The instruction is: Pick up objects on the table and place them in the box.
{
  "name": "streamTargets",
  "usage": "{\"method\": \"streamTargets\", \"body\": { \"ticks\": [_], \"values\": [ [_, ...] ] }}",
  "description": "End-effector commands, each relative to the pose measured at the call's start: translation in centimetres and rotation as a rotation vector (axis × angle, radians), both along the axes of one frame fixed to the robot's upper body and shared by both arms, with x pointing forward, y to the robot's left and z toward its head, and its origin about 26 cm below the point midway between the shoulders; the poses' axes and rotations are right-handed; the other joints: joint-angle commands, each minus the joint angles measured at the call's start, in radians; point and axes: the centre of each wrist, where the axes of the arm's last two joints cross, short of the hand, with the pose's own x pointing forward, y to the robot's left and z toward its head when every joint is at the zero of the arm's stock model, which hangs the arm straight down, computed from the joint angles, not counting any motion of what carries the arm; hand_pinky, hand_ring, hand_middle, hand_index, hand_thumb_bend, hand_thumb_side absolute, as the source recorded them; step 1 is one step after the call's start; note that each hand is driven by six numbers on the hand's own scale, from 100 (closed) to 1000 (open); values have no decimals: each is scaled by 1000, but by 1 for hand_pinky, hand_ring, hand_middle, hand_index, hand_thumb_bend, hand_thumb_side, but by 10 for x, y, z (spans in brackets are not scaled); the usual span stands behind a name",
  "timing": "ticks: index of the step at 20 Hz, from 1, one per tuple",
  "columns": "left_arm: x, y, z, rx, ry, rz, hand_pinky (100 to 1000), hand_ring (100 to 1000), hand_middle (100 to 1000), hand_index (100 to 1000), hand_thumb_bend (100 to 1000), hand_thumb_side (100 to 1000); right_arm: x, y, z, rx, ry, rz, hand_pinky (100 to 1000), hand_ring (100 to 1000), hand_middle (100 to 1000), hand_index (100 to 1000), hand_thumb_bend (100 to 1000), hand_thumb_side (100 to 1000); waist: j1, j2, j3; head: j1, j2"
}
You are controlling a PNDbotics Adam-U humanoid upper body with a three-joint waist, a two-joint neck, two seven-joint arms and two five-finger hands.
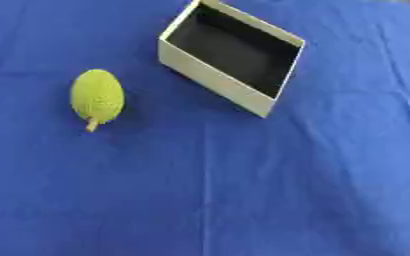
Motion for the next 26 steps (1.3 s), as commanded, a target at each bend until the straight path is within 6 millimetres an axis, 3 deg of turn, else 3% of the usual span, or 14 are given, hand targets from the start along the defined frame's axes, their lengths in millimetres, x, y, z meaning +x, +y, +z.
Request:
{"method": "streamTargets", "body": {
  "ticks": [1, 14, 20, 26],
  "values": [
    [-5, 3, 11, 11, -29, 8, 793, 774, 754, 865, 500, 100, -5, -1, 12, -34, -31, -10, 763, 757, 642, 768, 100, 470, 4, -25, 0, -1, -1],
    [-4, 1, 13, -1, -40, 2, 789, 772, 752, 848, 506, 100, -5, -2, 12, -32, -30, -10, 764, 758, 641, 770, 100, 474, 6, -29, 5, 3, 0],
    [9, -10, 21, 180, -2, 61, 796, 796, 779, 859, 580, 100, -5, -2, 12, -29, -33, -15, 764, 756, 641, 770, 100, 467, 5, -33, 1, 10, 6],
    [38, -28, 17, 418, 113, 84, 804, 805, 789, 862, 533, 100, -5, -3, 12, -26, -34, -17, 764, 755, 640, 769, 100, 458, 5, -38, -3, 15, 10]
  ]
}}
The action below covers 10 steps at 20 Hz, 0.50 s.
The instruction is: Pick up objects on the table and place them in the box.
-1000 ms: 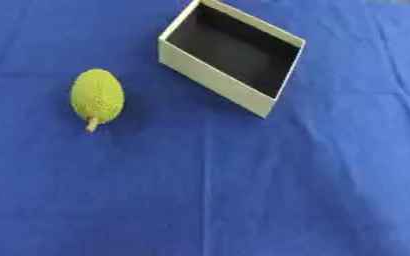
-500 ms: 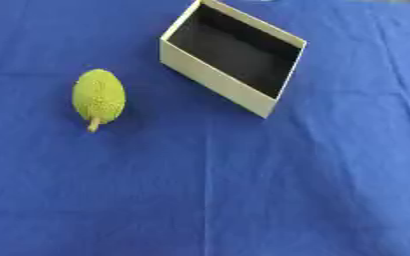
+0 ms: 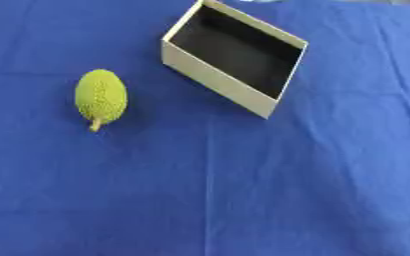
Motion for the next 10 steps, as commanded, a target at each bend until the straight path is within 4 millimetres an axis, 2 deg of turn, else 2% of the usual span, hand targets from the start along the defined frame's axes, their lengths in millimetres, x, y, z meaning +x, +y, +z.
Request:
{"method": "streamTargets", "body": {
  "ticks": [1, 7, 10],
  "values": [
    [13, -7, 1, 135, 59, 27, 804, 806, 789, 863, 528, 100, -5, -2, 12, -32, -32, -13, 764, 754, 639, 769, 100, 457, 4, -27, -1, 3, 7],
    [54, -23, -15, 320, 210, 44, 819, 821, 800, 880, 494, 101, -5, -3, 11, -40, -27, -13, 764, 754, 638, 768, 100, 455, 3, -31, 2, 1, 16],
    [69, -26, -25, 380, 281, 72, 852, 852, 815, 891, 496, 190, -5, -2, 11, -41, -23, -7, 765, 754, 638, 768, 100, 459, 4, -31, 3, -1, 17]
  ]
}}
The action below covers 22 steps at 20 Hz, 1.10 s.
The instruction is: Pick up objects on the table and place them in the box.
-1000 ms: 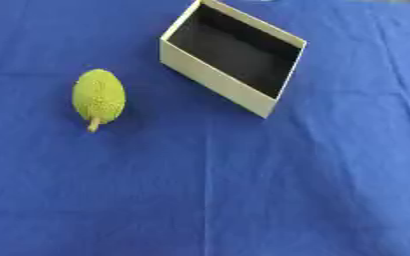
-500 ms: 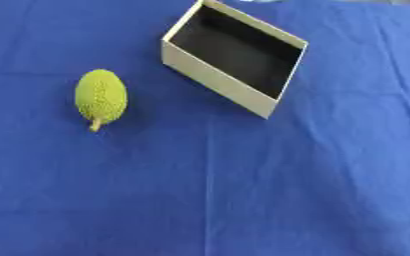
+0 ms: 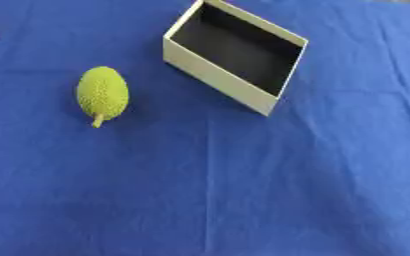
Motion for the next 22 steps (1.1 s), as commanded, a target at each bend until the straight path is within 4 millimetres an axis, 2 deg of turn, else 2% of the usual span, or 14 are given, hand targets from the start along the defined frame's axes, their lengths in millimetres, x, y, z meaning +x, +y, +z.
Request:
{"method": "streamTargets", "body": {
  "ticks": [1, 6, 8, 9, 10, 11, 18, 19, 22],
  "values": [
    [10, 1, -2, 76, 47, 41, 854, 854, 816, 891, 493, 201, -4, -1, 10, -33, -23, -1, 765, 754, 638, 768, 100, 460, 7, -26, 1, -1, 4],
    [24, -5, -16, 151, 138, 82, 875, 872, 827, 890, 530, 319, -4, 1, 9, -35, -17, 8, 765, 754, 636, 768, 100, 466, 6, -28, 0, 1, 4],
    [28, -7, -20, 169, 162, 91, 877, 873, 828, 890, 530, 329, -4, 1, 8, -36, -14, 10, 765, 754, 636, 768, 100, 467, 6, -28, 0, 2, 2],
    [30, -8, -22, 178, 175, 96, 882, 880, 838, 894, 537, 398, -4, 1, 8, -36, -12, 11, 765, 754, 636, 768, 100, 470, 6, -28, 0, 3, 2],
    [32, -10, -26, 193, 193, 105, 887, 894, 851, 902, 585, 526, -3, 2, 8, -36, -11, 15, 765, 754, 635, 768, 100, 472, 6, -28, 0, 4, 1],
    [34, -11, -29, 209, 210, 115, 888, 896, 853, 903, 619, 567, -3, 2, 8, -36, -10, 18, 765, 754, 635, 768, 100, 474, 6, -29, 0, 4, 0],
    [39, -13, -35, 242, 238, 138, 888, 897, 853, 903, 632, 579, -3, 3, 8, -37, -7, 25, 765, 754, 635, 768, 100, 474, 5, -29, 0, 5, -3],
    [40, -10, -36, 243, 243, 147, 819, 843, 796, 908, 687, 569, -3, 3, 7, -36, -4, 26, 767, 754, 633, 768, 100, 490, 6, -27, 1, 4, -5],
    [43, -6, -44, 240, 268, 209, 819, 843, 796, 908, 687, 569, -3, 4, 5, -35, 5, 30, 767, 754, 633, 768, 100, 490, 7, -26, -1, 4, -8]
  ]
}}
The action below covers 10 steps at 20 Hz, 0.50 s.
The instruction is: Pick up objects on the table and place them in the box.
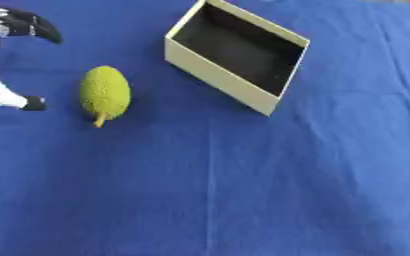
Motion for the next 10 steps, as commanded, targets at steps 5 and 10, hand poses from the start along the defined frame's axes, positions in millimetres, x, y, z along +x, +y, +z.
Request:
{"method": "streamTargets", "body": {
  "ticks": [5, 10],
  "values": [
    [1, -9, -7, -13, -7, 71, 885, 907, 874, 897, 676, 416, -3, 2, 5, -26, -5, 17, 768, 754, 630, 767, 100, 501, 5, -23, -4, 4, -16],
    [2, -22, -13, -72, -32, 68, 876, 896, 867, 899, 610, 398, -3, 3, 3, -25, 5, 23, 770, 754, 628, 767, 100, 507, 2, -22, -5, 8, -20]
  ]
}}
